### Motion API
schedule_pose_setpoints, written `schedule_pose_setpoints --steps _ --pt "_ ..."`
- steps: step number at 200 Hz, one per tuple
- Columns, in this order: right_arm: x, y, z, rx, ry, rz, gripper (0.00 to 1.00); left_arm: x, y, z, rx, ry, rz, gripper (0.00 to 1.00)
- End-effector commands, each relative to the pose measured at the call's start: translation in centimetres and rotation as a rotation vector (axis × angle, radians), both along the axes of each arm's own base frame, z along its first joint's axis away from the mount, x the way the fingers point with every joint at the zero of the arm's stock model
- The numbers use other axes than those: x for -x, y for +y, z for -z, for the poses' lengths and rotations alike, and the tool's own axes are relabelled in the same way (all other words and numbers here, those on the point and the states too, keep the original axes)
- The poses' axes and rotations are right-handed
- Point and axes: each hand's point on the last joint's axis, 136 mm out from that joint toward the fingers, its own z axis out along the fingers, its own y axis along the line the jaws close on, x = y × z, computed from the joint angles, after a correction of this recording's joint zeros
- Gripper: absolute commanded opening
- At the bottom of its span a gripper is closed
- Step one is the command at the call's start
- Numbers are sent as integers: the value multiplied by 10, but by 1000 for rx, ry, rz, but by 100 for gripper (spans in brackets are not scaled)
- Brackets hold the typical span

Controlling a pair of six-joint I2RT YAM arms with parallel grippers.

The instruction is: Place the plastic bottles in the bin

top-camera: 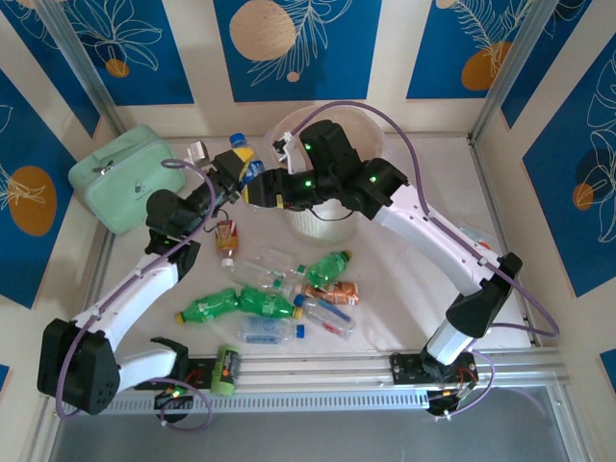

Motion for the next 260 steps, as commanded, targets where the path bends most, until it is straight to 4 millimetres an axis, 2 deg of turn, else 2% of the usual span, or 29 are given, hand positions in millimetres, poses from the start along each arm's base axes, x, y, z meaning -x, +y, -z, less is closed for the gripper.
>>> schedule_pose_setpoints --steps 1,20,23,46,73,106,127,149,184,224,233,249,260 --pt "3 5 -14 -35 -26 -27 59 5 -2 -6 -12 -43 -1 67" --pt "2 2 -16 -29 -33 -15 58 4 0 -5 -29 -46 -23 98" --pt "1 2 -16 -28 -35 -12 58 4 1 -5 -35 -48 -29 100" --pt "-4 -7 -18 -13 -43 19 57 7 6 -3 -151 -50 -88 100" --pt "-17 -23 -19 31 -64 81 56 9 23 6 -406 -5 -207 100" --pt "-36 -53 -33 58 -98 174 56 17 73 46 -765 128 -410 100" --pt "-50 -79 -38 85 -117 249 56 26 100 74 -902 208 -481 100" --pt "-66 -110 -32 135 -117 337 56 35 119 101 -1005 284 -523 100" --pt "-85 -150 -18 218 -102 438 56 40 130 135 -1128 354 -516 100" --pt "-97 -173 -5 290 -101 495 57 33 129 164 -1202 422 -471 100" --pt "-100 -175 -1 301 -93 500 62 30 129 173 -1217 444 -460 100" --pt "-106 -180 4 332 -79 517 76 26 127 189 -1247 481 -434 100" --pt "-107 -183 3 344 -73 526 80 21 126 201 -1273 504 -412 100"
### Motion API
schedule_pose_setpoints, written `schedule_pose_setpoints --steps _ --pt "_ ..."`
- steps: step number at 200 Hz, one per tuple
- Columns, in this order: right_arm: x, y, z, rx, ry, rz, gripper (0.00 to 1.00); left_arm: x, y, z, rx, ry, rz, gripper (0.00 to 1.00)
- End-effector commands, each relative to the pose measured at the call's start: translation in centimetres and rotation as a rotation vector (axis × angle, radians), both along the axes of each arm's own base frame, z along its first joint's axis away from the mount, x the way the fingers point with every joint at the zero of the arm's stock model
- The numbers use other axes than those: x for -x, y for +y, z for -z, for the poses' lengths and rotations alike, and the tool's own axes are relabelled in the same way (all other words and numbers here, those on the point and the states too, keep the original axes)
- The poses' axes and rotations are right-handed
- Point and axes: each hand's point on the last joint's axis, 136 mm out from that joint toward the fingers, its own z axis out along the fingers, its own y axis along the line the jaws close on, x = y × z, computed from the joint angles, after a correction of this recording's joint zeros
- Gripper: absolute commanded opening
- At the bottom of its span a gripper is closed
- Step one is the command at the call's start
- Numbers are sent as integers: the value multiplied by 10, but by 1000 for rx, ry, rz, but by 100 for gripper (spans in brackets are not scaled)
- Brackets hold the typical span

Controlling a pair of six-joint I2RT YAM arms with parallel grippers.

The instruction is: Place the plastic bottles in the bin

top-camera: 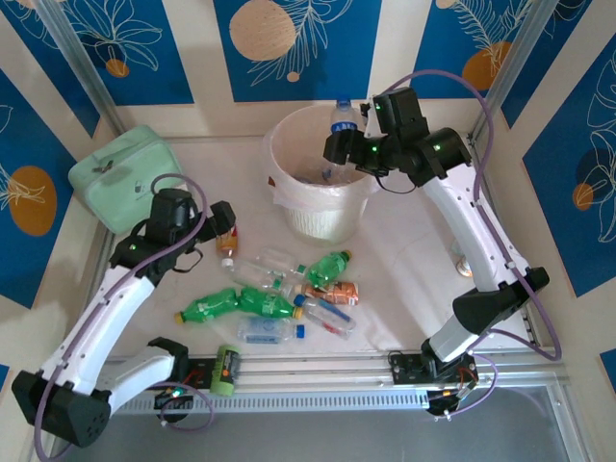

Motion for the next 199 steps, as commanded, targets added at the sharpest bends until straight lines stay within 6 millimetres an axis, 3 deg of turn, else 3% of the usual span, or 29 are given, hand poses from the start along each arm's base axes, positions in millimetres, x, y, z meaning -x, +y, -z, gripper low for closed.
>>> schedule_pose_setpoints --steps 1,43,83,112,154,199 --pt "-3 -11 0 47 7 27 80 -3 6 29 -69 84 -2 100" --pt "15 -2 -24 25 -41 -8 86 -28 2 70 -121 201 -12 100" --pt "49 17 -35 -2 -73 -68 86 -56 5 113 -157 317 -35 100" --pt "77 37 -18 -5 -47 -115 86 -77 11 139 -171 376 -55 99" --pt "109 59 16 -12 24 -163 87 -92 1 166 -138 424 -42 94" --pt "118 68 33 -7 63 -171 87 -100 2 190 -167 480 -50 85"
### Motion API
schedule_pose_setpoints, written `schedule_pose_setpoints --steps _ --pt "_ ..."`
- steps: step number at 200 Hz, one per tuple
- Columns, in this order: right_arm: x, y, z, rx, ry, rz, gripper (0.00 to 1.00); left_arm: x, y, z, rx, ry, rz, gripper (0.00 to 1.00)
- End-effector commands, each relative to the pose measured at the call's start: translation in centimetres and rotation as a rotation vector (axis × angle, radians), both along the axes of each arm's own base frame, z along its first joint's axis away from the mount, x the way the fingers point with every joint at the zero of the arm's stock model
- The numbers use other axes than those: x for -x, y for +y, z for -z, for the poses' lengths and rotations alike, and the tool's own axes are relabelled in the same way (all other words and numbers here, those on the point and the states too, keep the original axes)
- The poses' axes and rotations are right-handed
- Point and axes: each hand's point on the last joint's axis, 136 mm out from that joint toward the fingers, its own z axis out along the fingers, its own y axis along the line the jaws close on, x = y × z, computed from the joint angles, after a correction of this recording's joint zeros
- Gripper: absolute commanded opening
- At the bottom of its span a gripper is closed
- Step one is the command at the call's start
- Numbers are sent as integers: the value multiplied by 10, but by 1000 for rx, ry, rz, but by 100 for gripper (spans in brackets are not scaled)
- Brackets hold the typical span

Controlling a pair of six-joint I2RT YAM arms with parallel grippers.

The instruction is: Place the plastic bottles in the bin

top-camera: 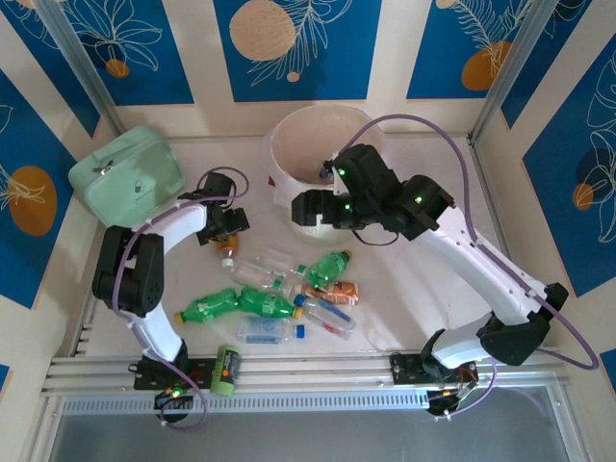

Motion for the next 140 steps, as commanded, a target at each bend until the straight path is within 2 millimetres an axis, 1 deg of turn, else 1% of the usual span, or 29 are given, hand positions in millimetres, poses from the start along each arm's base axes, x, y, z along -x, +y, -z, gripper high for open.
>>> schedule_pose_setpoints --steps 1,20,33,63,74,85,98,110,124,140 --pt "-1 3 -11 -47 -22 29 87 -12 1 4 -5 5 -3 85" --pt "-1 6 -12 -52 -27 23 84 -11 2 11 -11 27 -12 81" --pt "-2 7 -12 -51 -28 22 82 -11 4 12 -23 30 -17 76" --pt "-3 8 -10 -51 -24 27 76 -12 13 3 -49 8 -27 61" --pt "-3 8 -9 -49 -21 28 73 -12 15 0 -50 4 -30 58" --pt "-2 7 -10 -50 -24 31 73 -12 18 -5 -49 -1 -35 56" --pt "-2 6 -13 -57 -32 32 73 -11 19 -16 -41 -18 -40 54" --pt "-2 6 -15 -65 -36 27 72 -10 18 -32 -21 -56 -48 53" --pt "-2 10 -18 -87 -36 12 72 -9 14 -59 37 -122 -63 53" --pt "-2 17 -24 -129 -34 -17 72 -7 1 -91 191 -210 -74 55"
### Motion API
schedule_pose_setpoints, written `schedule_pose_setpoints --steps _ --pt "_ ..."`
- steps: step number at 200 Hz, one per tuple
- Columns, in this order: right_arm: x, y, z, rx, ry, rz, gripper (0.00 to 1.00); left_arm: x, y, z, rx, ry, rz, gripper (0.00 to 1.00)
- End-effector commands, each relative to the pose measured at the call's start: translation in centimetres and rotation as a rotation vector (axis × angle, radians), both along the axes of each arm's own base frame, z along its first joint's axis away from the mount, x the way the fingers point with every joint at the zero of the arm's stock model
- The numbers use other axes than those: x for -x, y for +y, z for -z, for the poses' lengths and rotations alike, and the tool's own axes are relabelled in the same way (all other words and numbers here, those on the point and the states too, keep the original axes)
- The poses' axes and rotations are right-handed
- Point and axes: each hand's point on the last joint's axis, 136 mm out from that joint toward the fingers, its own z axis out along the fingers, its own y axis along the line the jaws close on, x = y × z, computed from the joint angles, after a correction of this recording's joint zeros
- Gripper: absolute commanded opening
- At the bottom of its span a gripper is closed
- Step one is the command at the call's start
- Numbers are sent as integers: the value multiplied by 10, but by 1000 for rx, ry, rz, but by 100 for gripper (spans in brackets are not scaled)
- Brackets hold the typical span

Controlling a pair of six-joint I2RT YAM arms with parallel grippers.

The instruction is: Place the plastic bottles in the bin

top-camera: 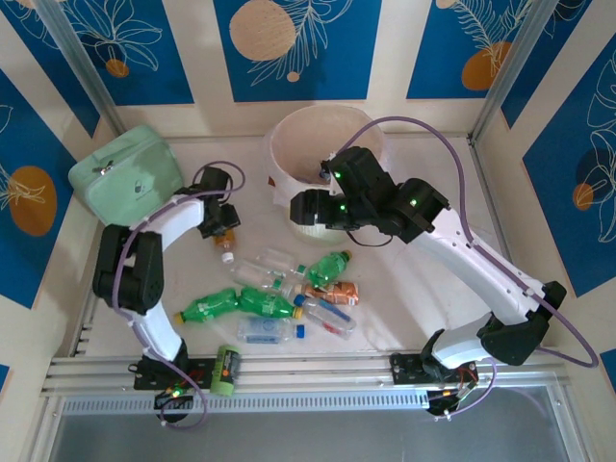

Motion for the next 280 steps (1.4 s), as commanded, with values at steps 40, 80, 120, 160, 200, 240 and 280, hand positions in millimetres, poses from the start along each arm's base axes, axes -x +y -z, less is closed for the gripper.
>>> schedule_pose_setpoints --steps 40,80,120,160,200,240,280 --pt "-1 32 -39 -251 26 -145 81 12 -49 -146 601 -381 -3 58" --pt "-7 55 -63 -338 30 -246 87 18 -82 -218 1074 -561 34 57" --pt "-18 66 -74 -366 23 -279 88 35 -93 -309 1432 -775 211 56" --pt "-29 68 -81 -384 16 -280 88 60 -103 -352 1516 -842 353 55" --pt "-37 75 -79 -384 11 -288 90 76 -119 -362 1536 -839 424 55" --pt "-42 86 -72 -395 19 -310 86 85 -129 -375 1566 -843 466 55" --pt "-40 97 -70 -440 48 -346 79 82 -132 -373 1587 -832 447 54"
